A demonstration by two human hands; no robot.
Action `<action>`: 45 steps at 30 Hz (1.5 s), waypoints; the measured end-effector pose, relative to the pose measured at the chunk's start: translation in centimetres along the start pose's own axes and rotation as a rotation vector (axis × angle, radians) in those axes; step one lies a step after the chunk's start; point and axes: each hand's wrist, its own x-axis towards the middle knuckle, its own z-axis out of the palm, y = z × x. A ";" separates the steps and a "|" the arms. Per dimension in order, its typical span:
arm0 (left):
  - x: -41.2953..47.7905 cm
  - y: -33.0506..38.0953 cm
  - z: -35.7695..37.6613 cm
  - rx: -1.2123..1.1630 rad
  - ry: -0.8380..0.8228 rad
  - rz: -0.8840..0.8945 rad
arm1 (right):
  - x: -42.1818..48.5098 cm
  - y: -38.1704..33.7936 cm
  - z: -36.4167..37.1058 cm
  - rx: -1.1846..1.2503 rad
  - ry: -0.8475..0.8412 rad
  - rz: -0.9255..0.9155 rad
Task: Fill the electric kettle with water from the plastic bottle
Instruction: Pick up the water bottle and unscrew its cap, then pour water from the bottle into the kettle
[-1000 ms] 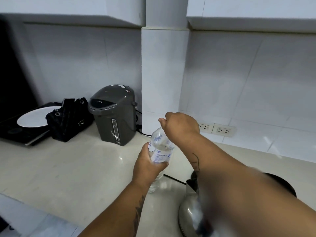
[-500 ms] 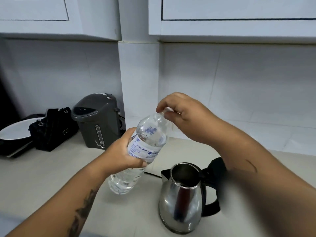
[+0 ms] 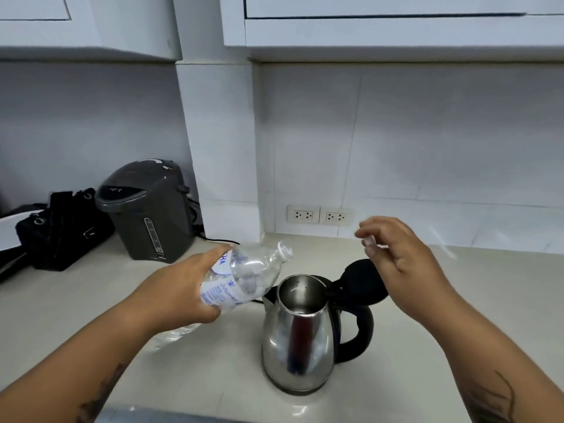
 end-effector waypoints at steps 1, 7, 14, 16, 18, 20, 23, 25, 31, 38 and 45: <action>-0.1 -0.3 0.1 0.064 -0.003 -0.012 | -0.8 0.8 0.0 0.004 0.036 0.048; 0.3 -1.1 0.1 0.292 -0.033 -0.021 | -3.2 3.2 0.2 0.046 0.130 0.198; 1.1 -0.9 0.9 0.390 -0.020 0.018 | -3.5 3.8 0.7 0.046 0.159 0.221; 1.4 -0.9 1.1 0.421 -0.017 0.043 | -3.5 3.8 0.8 0.052 0.160 0.220; 1.6 -1.0 1.4 0.450 -0.008 0.070 | -3.5 3.9 0.8 0.051 0.164 0.215; 1.8 -1.2 1.5 0.475 -0.002 0.087 | -3.5 3.9 0.8 0.053 0.166 0.214; 2.2 -1.4 1.3 0.493 0.004 0.112 | -3.7 3.8 0.8 0.058 0.165 0.219; 2.3 -1.4 1.2 0.505 0.007 0.125 | -3.7 3.8 0.8 0.058 0.167 0.219; 2.7 -1.6 1.2 0.500 0.000 0.126 | -3.7 3.8 1.0 0.058 0.173 0.220; 3.0 -1.7 1.2 0.529 0.013 0.142 | -3.8 4.1 1.0 0.042 0.177 0.225; 3.4 -1.9 1.4 0.531 0.019 0.136 | -3.8 4.2 1.0 0.046 0.185 0.226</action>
